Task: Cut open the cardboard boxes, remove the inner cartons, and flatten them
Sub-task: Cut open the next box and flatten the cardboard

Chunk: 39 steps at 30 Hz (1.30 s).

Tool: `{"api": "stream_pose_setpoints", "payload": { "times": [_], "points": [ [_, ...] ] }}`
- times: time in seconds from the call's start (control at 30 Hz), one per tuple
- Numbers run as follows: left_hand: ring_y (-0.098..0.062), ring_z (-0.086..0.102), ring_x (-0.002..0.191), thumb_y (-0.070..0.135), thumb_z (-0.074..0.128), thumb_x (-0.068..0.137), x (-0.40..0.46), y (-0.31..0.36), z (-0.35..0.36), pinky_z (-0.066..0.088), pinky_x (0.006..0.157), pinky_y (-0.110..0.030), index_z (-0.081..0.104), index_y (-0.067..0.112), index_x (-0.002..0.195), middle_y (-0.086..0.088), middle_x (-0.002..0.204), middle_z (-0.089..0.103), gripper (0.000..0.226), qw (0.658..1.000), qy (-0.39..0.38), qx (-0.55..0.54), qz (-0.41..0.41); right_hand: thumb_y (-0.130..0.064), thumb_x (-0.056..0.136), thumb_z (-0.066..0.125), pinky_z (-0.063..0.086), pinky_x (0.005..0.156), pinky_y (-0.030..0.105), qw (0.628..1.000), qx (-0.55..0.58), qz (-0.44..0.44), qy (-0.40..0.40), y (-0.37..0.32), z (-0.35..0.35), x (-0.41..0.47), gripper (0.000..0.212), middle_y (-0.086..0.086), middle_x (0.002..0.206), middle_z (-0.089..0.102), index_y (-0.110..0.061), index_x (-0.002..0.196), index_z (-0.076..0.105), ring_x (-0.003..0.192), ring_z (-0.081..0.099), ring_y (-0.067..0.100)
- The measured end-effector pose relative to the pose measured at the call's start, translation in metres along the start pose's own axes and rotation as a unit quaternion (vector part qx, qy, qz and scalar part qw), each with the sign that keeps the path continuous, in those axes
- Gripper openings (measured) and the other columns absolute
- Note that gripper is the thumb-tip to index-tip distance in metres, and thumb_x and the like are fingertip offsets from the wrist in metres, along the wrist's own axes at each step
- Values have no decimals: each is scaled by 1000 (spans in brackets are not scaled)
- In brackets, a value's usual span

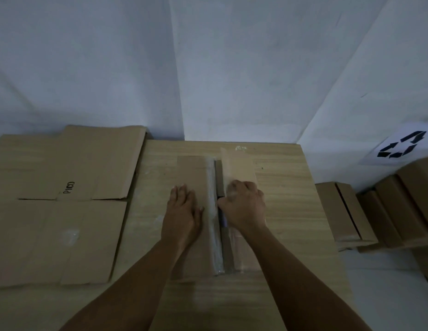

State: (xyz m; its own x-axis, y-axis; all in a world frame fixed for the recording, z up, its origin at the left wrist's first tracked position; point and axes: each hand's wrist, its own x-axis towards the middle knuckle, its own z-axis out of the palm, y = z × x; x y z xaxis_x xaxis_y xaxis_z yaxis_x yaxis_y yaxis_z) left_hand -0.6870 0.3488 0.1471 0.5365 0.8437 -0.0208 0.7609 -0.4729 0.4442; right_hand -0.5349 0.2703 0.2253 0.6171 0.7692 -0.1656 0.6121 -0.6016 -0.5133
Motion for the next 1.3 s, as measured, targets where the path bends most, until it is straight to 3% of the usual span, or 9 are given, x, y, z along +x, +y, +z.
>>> {"api": "stream_pose_setpoints", "payload": {
  "times": [0.27,0.47,0.57,0.67,0.73,0.8,1.0,1.17,1.3],
  "points": [
    [-39,29,143,39,48,99,-8,13,0,26,116,-57,54,13,138,-17,152,41,47,993,48,107,-11,-41,95,62,58,83,41,988,128,-11,81,20,-39,-11,45,-2,116,64,-24,136,53,98,64,15],
    [-35,17,148,70,30,93,-18,38,-1,19,117,-52,34,10,151,-17,161,26,83,990,16,129,-60,-24,103,50,39,75,31,985,-62,11,163,53,-90,-16,27,3,117,64,-22,128,60,92,54,17],
    [-37,2,151,88,29,80,-21,42,1,9,122,-51,14,6,157,-19,165,7,113,991,-20,107,-73,-41,100,52,41,95,45,953,-258,42,153,68,-85,-24,41,13,132,47,-18,134,52,120,44,32],
    [-37,-11,152,96,34,70,-24,46,3,-12,117,-54,-1,5,157,-20,165,-8,131,989,-56,105,-85,-70,91,42,5,117,58,942,-319,50,87,81,-48,-35,83,20,153,22,-15,152,24,142,19,39],
    [-37,-13,151,92,41,71,-24,47,5,-12,119,-57,-1,4,157,-22,164,-9,129,990,-57,104,-78,-76,91,30,-22,110,62,948,-313,46,30,92,-19,-44,100,23,163,-9,-10,157,-5,150,-13,40],
    [-38,-10,151,83,46,75,-24,47,4,-5,121,-59,6,5,157,-22,164,-4,120,993,-44,90,-67,-72,94,27,-22,113,63,958,-284,48,-14,102,4,-50,96,21,161,-24,-11,153,-20,147,-28,36],
    [-29,14,151,67,57,78,-21,39,-20,15,122,-55,20,18,157,-9,164,17,100,987,-22,-141,-79,-35,105,33,5,123,57,994,-66,82,-12,110,24,-53,67,10,167,-4,-18,159,-3,154,-8,29],
    [-9,46,135,30,71,88,-38,20,-69,45,108,-37,26,31,156,3,156,40,82,880,13,-466,-96,-32,106,34,5,122,57,994,-53,94,-6,112,27,-49,65,11,167,-2,-17,159,0,154,-6,30],
    [-11,64,116,5,64,93,-53,-17,-103,53,96,-37,56,28,138,12,130,66,51,826,74,-545,-124,-33,106,34,6,122,58,994,-49,94,-3,112,29,-48,64,11,167,0,-18,159,2,154,-4,30]
  ]
}}
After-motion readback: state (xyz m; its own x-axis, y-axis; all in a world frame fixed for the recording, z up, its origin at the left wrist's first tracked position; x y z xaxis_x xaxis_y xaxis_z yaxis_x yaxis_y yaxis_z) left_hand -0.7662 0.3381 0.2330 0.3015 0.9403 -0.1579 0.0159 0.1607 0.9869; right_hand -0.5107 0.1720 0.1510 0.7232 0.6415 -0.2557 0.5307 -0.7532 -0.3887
